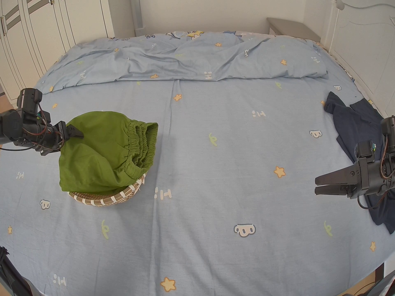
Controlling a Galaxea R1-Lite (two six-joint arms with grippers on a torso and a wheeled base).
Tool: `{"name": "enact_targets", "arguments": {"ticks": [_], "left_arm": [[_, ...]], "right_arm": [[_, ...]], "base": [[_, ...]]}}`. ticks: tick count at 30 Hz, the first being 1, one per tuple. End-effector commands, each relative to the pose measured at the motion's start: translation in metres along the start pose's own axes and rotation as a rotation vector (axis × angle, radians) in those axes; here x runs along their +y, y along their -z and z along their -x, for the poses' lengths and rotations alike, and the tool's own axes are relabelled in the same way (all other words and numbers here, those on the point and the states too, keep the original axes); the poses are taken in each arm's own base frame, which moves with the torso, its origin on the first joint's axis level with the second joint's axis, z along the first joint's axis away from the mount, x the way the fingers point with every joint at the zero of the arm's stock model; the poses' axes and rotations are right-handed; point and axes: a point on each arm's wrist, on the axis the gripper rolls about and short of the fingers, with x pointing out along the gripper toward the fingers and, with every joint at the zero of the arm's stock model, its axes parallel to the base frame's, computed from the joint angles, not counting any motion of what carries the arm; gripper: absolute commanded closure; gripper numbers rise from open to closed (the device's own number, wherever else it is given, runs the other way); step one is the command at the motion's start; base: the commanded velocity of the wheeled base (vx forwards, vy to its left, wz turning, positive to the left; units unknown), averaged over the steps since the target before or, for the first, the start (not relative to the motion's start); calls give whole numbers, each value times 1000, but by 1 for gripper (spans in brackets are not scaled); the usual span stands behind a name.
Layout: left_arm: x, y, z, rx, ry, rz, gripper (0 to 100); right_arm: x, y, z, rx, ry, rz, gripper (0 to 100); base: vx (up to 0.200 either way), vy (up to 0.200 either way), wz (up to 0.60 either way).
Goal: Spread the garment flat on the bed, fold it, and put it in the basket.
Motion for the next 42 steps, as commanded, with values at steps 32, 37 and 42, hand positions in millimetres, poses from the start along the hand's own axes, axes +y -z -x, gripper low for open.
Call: {"name": "enact_targets", "arguments": {"ticks": [32, 37, 42], "left_arm": [[14, 268, 297, -310, 160, -70, 0], [21, 296, 291, -339, 83, -23, 0], [25, 313, 276, -375, 26, -5, 0]], "right_arm": [[64, 237, 83, -382, -17, 512, 0], [55, 251, 80, -372, -15, 498, 0], [44, 259, 73, -367, 7, 469, 0]], "base": [[0, 0, 0], [0, 0, 0], [0, 0, 0]]}}
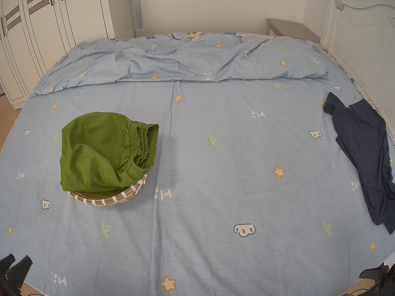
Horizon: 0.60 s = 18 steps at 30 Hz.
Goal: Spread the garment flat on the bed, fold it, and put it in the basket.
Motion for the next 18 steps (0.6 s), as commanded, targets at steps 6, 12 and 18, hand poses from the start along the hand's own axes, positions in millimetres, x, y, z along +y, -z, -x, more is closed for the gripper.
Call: {"name": "enact_targets", "arguments": {"ticks": [6, 12, 18], "left_arm": [[28, 65, -28, -144, 90, -139, 0], [30, 70, -39, -280, 111, -260, 0], [34, 75, -49, -364, 24, -456, 0]], "right_arm": [[-7, 36, 0, -50, 27, 15, 0], [-12, 34, 0, -112, 211, 50, 0], [-27, 38, -1, -141, 608, 340, 0]], "base": [[0, 0, 0], [0, 0, 0], [0, 0, 0]]}}
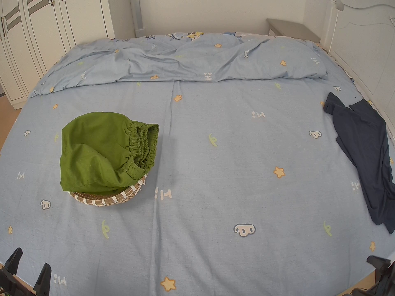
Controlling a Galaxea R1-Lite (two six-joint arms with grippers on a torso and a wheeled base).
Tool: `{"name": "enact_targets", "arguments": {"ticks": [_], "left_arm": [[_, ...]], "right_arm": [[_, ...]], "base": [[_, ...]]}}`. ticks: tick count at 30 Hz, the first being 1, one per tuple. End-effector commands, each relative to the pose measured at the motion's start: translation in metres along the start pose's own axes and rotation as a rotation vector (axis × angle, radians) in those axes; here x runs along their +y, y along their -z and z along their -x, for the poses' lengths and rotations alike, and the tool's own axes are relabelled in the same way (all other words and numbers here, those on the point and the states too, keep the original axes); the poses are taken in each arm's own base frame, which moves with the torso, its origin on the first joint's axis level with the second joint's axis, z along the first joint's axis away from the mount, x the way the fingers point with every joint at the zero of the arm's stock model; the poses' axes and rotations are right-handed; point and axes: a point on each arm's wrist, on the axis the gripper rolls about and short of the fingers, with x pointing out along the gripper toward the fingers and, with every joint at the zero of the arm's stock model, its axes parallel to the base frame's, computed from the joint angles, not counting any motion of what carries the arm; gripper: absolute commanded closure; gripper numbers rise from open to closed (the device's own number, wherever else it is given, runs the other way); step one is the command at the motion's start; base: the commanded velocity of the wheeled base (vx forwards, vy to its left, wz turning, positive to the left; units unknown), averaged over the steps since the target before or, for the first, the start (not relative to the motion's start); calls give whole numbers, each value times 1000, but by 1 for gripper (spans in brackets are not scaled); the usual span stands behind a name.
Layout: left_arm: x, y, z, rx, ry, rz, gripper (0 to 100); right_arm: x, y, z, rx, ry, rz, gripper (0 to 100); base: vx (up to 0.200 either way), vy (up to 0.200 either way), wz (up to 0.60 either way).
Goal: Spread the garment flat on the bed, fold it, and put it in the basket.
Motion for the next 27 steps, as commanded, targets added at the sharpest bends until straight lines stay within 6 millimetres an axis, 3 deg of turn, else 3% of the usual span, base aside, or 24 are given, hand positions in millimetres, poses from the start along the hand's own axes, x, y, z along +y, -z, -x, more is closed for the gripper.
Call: {"name": "enact_targets", "arguments": {"ticks": [1, 4, 8, 27], "left_arm": [[3, 16, -6, -51, -48, -132, 0], [3, 17, -6, -43, -56, -96, 0], [3, 17, -6, -45, -56, -67, 0], [3, 17, -6, -45, -57, -66, 0]], "right_arm": [[-14, 7, -5, -79, 355, 265, 0], [-23, 8, -9, -202, 596, 268, 0], [-25, 12, -9, -179, 608, 196, 0], [-24, 12, -9, -181, 599, 201, 0]], "base": [[0, 0, 0], [0, 0, 0], [0, 0, 0], [0, 0, 0]]}}
